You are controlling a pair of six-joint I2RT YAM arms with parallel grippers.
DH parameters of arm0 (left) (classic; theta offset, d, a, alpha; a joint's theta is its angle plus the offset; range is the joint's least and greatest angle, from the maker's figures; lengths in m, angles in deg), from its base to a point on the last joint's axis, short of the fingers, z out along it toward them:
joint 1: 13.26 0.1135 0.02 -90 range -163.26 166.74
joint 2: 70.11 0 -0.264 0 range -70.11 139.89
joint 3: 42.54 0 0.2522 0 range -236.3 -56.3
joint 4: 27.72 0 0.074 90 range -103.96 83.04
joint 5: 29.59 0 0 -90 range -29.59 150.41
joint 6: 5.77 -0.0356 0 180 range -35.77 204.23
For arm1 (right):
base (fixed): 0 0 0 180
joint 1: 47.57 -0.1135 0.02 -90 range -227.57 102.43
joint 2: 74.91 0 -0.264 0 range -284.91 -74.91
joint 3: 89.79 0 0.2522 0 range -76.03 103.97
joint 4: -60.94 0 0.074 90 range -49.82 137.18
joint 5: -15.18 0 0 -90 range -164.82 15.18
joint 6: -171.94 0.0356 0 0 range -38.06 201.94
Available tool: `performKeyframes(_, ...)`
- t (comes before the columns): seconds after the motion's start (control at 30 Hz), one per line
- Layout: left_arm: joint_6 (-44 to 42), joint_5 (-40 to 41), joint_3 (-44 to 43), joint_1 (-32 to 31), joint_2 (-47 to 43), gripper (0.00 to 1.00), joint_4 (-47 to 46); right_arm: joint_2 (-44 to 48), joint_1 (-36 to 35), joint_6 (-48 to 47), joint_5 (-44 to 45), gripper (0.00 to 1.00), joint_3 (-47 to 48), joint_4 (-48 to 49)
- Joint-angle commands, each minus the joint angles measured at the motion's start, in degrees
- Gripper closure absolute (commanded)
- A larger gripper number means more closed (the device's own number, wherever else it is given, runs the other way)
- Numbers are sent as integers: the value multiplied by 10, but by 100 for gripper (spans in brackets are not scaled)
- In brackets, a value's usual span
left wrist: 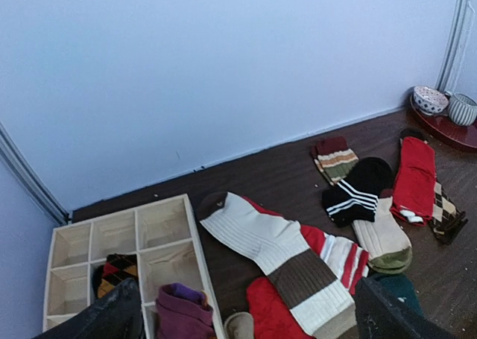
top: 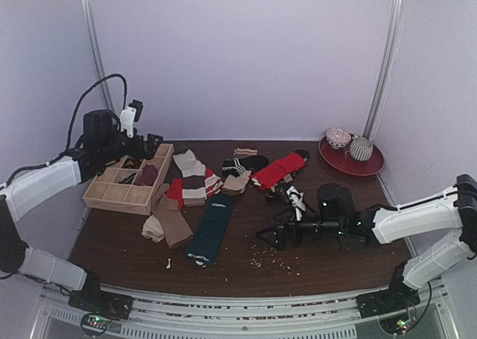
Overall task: Roll the socks
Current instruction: Move the right arm with a pair of socks to the center of the board.
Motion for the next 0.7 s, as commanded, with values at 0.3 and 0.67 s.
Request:
performKeyframes(0.3, 92, 104, 197, -84, -126, 2, -92, -295, -171, -305, 54, 8, 236, -26)
performKeyframes(0.67, 103, 120, 222, -86, -155, 2, -83, -414, -174, -343, 120, 16, 319, 13)
